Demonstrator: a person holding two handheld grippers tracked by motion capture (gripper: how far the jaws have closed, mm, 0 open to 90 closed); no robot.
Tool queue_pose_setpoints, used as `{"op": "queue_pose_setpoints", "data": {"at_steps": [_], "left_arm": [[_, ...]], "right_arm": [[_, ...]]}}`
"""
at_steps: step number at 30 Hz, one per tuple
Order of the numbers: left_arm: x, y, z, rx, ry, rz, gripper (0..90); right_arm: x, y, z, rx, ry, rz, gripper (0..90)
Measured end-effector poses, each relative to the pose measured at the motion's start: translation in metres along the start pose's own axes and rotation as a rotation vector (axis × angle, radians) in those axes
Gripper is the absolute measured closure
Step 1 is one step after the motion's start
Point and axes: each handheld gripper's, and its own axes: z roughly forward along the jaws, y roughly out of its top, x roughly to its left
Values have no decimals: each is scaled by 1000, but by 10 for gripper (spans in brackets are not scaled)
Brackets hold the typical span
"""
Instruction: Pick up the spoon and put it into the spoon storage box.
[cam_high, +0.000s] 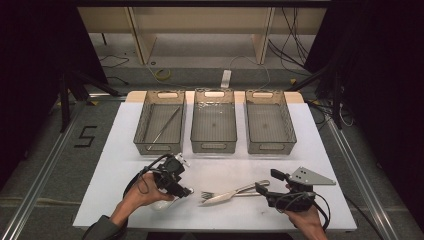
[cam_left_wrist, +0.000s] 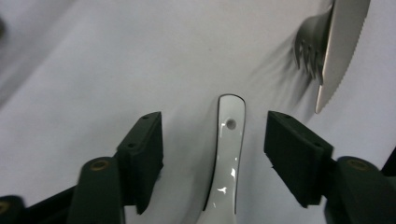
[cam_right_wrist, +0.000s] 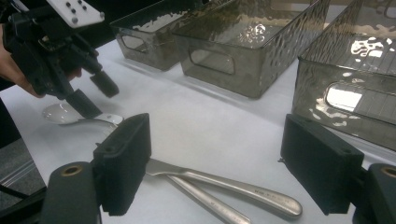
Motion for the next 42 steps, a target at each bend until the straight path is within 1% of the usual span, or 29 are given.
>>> {"op": "queue_pose_setpoints", "data": {"at_steps": [2, 5, 7, 10, 11, 13, 15, 17, 21, 23, 25, 28, 30, 32, 34, 36, 38, 42], "left_arm": [[-1, -1, 2, 22, 4, 15, 426], [-2, -2, 4, 38, -8, 11, 470], [-4, -2, 4, 55, -8, 26, 508], [-7, -3, 6, 62, -8, 27, 538], [-8, -3, 6, 68, -7, 36, 547], [-9, -4, 6, 65, -7, 40, 572], [-9, -4, 7, 73, -10, 39, 591], [-9, -5, 9, 86, 0, 44, 602], [-7, -6, 9, 87, 6, 45, 642], [-7, -6, 9, 91, 12, 55, 664], [-7, -6, 8, 101, 12, 61, 668], [-8, -7, 8, 104, 6, 48, 668], [-8, -7, 7, 119, 11, 64, 682], [-9, -7, 8, 119, 25, 68, 703], [-9, -7, 8, 118, 35, 81, 722], [-10, -7, 8, 122, 36, 93, 736], [-9, -8, 8, 119, 33, 96, 743], [-7, -9, 7, 107, 19, 86, 750]], "right_arm": [[0, 0, 0, 3, -2, 2, 253], [0, 0, 1, 3, -2, -3, 253], [1, 0, 1, 5, -2, -5, 254], [1, 0, 2, 5, -2, -8, 253], [1, 0, 2, 6, -1, -8, 253], [1, 0, 2, 6, -2, -9, 253], [1, 0, 2, 6, -2, -7, 253], [1, 0, 2, 6, -2, -7, 253], [1, 0, 2, 7, -2, -5, 254], [1, 0, 2, 5, -2, -9, 253], [1, 0, 2, 6, -1, -8, 254], [1, 0, 2, 5, -4, -5, 254], [1, 0, 2, 4, -4, -4, 254], [1, 0, 2, 6, -4, -5, 254], [1, 0, 2, 7, -5, -6, 254], [1, 0, 2, 6, -4, -9, 254], [1, 0, 2, 6, -5, -9, 254], [1, 0, 2, 6, -5, -10, 254]]}}
